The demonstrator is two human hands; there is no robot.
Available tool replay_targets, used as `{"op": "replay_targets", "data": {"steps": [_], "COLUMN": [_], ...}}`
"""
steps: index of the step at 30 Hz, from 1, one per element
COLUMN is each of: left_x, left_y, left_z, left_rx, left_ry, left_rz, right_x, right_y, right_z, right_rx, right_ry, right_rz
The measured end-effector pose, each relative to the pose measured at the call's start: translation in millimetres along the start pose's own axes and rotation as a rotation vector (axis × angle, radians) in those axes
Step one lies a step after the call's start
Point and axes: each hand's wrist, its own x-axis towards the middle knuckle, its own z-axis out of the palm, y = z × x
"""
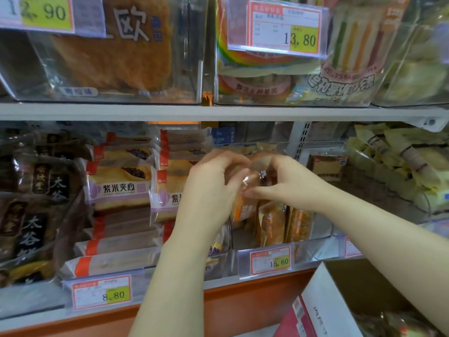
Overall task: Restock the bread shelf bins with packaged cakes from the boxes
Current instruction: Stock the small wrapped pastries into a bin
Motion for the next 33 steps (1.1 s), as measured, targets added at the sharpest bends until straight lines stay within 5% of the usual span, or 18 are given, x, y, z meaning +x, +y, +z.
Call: {"op": "replay_targets", "data": {"steps": [10,14,19,25,33], "left_x": [9,8,5,-20,-63], "left_y": [-34,-38,-33,-3,48], "left_z": [28,30,28,36,112], "left_rx": [0.38,0.391,0.36,0.194,0.14], "left_ry": [-0.155,-0.175,-0.076,0.1,-0.158], "left_rz": [-0.085,-0.116,-0.086,0.1,0.271], "right_x": [15,21,3,-54,-174], "right_y": [19,23,16,14,56], "right_z": [38,45,32,3,-35], "right_rx": [-0.346,-0.399,-0.409,-0.482,-0.455], "right_ry": [-0.027,-0.052,0.137,0.258,0.23], "right_rz": [0.082,0.149,0.049,-0.033,0.113]}}
